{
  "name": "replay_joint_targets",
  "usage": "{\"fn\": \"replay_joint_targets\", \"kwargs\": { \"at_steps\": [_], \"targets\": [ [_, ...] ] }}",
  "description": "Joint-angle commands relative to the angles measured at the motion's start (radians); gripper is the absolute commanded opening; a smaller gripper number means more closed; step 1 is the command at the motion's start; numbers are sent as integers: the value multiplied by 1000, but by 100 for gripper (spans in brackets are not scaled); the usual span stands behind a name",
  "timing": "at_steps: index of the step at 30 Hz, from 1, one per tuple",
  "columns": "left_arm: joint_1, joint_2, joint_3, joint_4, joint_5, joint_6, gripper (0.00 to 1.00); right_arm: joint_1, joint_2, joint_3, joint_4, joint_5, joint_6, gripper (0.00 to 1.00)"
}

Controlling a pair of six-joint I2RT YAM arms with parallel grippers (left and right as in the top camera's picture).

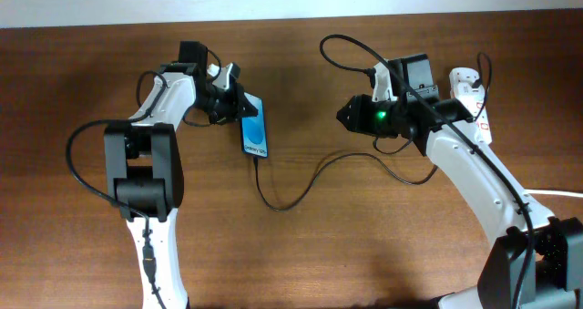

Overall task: Plug charger to phone and switch on socket
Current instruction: 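Lower the phone onto the table, release both grippers, and withdraw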

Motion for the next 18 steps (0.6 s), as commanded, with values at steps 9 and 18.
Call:
{"fn": "replay_joint_targets", "kwargs": {
  "at_steps": [9,18],
  "targets": [
    [1,-2,3,-28,-178,18,47,6,-18,18,-2,13,-14,41],
    [8,-9,31,-45,-465,18,69,0,-18,19,-19,42,-40,50]
  ]
}}
